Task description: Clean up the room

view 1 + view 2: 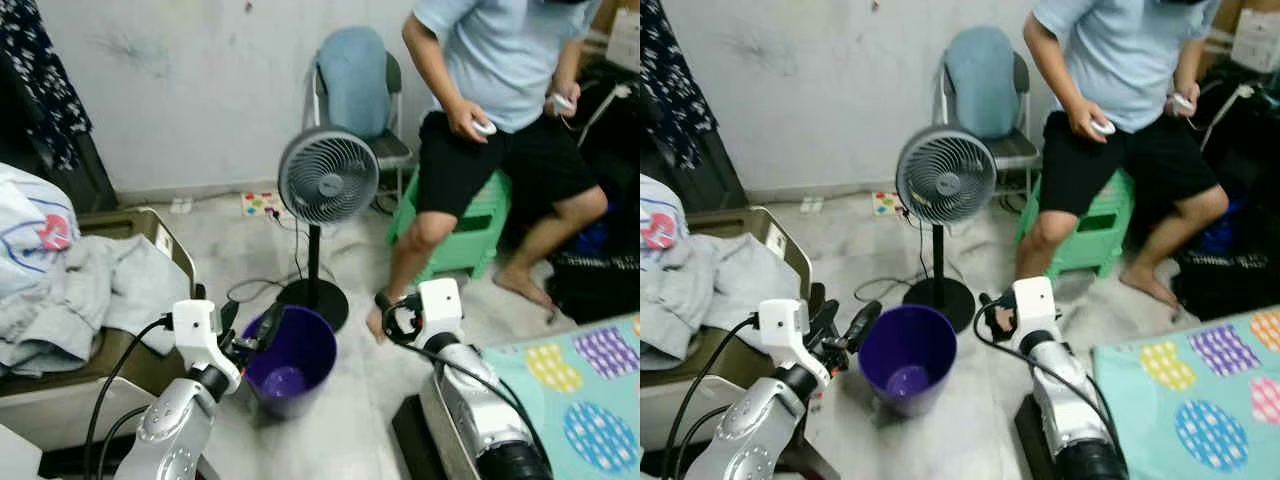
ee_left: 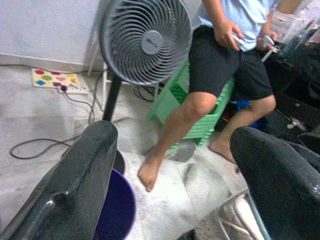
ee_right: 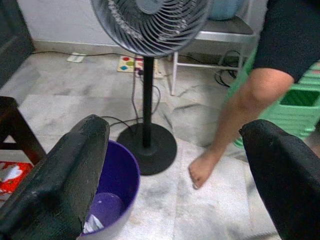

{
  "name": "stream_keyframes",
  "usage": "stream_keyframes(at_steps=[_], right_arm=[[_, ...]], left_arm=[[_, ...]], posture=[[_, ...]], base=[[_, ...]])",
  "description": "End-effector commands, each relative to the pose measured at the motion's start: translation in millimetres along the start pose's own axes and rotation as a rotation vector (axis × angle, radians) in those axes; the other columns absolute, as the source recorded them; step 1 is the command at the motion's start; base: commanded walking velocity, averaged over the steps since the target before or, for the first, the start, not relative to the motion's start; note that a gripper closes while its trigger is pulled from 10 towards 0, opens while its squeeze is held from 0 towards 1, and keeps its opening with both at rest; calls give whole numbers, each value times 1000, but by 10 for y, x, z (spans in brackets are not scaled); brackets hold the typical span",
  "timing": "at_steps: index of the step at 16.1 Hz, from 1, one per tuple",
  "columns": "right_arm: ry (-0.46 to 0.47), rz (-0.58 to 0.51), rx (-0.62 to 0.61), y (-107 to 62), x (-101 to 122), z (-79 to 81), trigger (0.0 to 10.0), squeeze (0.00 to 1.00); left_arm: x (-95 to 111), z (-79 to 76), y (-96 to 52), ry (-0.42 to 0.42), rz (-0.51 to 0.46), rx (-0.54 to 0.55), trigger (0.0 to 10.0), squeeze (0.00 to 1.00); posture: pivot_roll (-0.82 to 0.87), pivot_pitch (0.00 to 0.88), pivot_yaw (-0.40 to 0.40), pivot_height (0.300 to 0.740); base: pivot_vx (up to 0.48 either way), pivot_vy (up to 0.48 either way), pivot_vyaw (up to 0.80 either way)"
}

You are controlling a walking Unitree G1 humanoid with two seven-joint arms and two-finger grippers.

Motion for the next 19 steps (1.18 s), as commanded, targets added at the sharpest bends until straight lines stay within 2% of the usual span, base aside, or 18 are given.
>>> stream_keyframes(at_steps=[1, 19], right_arm=[[1, -5, -5, 14, 25, -35, 10000, 0], [-5, 0, 7, 12, 12, -25, 10000, 0]], left_arm=[[44, -54, 14, 8, -16, -24, 10000, 0], [21, -78, 10, 16, -4, -38, 10000, 0]], posture=[[-74, 0, -17, 740], [-72, 0, -20, 740]], base=[[0, 0, 0], [0, 0, -781]])
Point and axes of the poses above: a point about 5 cm out from each wrist's last joint towards the gripper, its own y axis pointing out of the wrist towards the gripper, its own x axis along the axis of the wrist's last joint, z = x × y, the point moved 2 cm from there along y, pointing out of the wrist towards the gripper, and after that the axes turned 13 degrees about -y, right-handed, at the moved point
